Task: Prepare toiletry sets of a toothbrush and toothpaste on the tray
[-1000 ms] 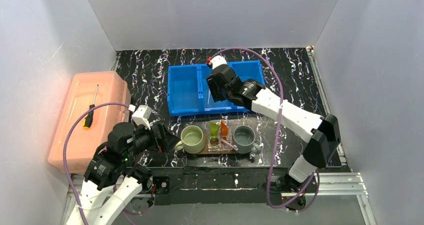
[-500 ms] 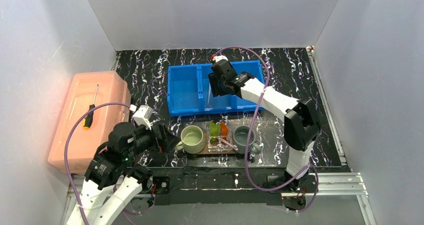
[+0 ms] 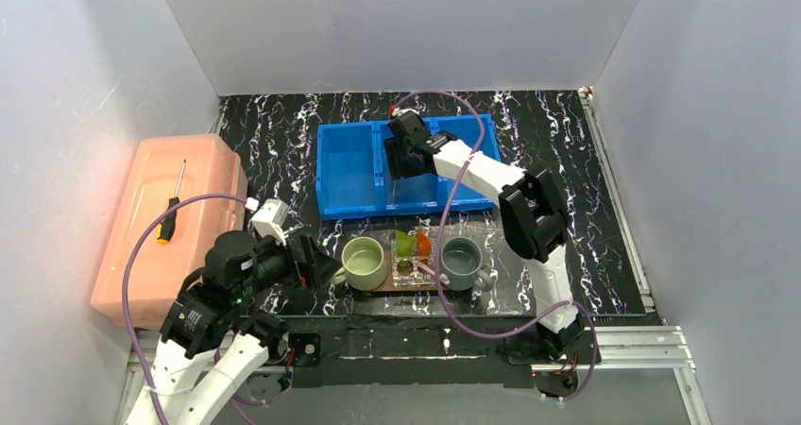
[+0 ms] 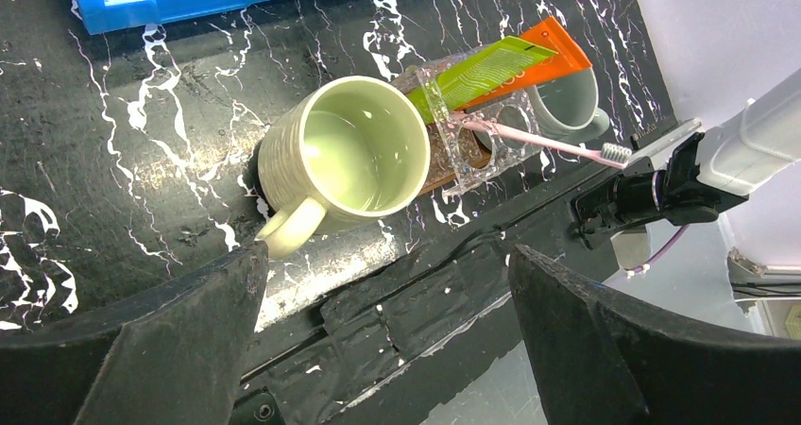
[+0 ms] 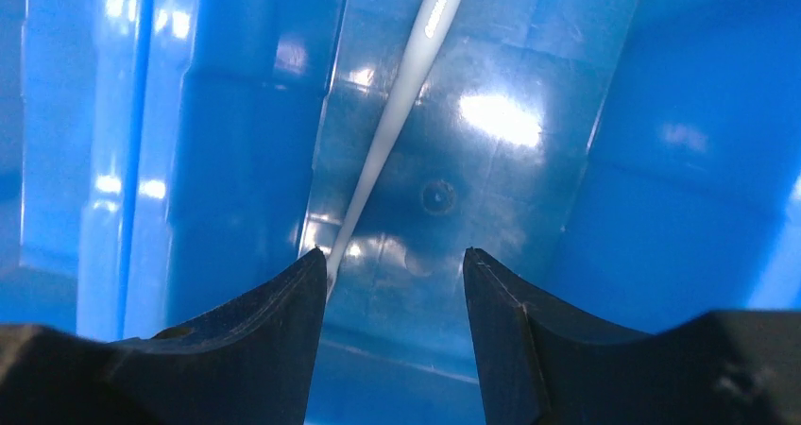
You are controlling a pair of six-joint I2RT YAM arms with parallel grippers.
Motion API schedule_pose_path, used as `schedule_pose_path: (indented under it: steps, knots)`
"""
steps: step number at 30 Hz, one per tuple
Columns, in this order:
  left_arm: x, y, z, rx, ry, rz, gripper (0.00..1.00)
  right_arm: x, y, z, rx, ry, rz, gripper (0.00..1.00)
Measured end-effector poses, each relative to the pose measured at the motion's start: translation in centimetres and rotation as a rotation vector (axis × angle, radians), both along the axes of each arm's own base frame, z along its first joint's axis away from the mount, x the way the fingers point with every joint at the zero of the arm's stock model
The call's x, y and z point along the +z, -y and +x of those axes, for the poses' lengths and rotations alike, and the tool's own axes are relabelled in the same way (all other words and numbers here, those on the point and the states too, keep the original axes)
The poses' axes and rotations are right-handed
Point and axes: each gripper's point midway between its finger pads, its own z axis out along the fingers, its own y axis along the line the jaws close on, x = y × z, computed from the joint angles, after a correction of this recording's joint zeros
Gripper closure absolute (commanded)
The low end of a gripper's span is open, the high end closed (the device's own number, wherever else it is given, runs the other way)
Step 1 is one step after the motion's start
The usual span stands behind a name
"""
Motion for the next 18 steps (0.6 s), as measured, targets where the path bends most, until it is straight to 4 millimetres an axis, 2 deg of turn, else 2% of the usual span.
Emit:
schedule_pose_path:
  steps: [6,18]
  knots:
    - [0.0,0.0,0.0,-0.001,0.000,0.000,0.02,-2.3,-0.7,1.1,-0.006,-0.028,-0.006,0.37]
    - [-0.1,0.0,0.0,-0.002,-0.006,0.003,0.02,-4.6,-1.1,2.4,-0.018,-0.057,0.006,0.39]
